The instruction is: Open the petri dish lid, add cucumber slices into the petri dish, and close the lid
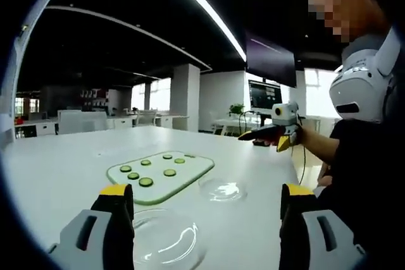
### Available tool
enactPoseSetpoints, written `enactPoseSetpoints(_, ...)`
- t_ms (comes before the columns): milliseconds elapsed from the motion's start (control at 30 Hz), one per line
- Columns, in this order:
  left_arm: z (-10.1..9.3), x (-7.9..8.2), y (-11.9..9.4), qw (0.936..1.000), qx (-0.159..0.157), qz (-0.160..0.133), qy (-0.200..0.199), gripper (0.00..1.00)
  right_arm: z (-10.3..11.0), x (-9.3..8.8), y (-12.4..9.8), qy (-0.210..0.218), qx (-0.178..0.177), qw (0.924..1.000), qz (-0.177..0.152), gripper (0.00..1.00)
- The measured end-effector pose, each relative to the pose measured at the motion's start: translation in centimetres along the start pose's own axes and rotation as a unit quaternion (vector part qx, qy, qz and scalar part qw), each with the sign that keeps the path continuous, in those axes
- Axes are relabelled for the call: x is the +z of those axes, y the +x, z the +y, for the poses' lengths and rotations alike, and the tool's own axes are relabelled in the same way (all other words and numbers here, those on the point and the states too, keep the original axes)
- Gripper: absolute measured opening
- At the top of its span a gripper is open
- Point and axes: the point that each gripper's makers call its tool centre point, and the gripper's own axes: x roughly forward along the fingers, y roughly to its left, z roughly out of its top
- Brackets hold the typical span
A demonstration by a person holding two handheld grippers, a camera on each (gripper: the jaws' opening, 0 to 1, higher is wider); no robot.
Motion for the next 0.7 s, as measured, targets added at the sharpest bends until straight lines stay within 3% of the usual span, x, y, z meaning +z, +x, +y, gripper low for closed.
enactPoseSetpoints(300,0.2,-0.9,-0.2,0.9997,0.002,0.023,0.007,0.95,0.2,0.1,0.6,-0.002,0.004,1.0000,0.002,0.96)
enactPoseSetpoints(700,0.7,-1.4,-0.6,0.9987,0.019,0.037,0.029,0.95,-0.2,1.8,2.4,-0.013,0.008,0.9999,-0.005,0.96)
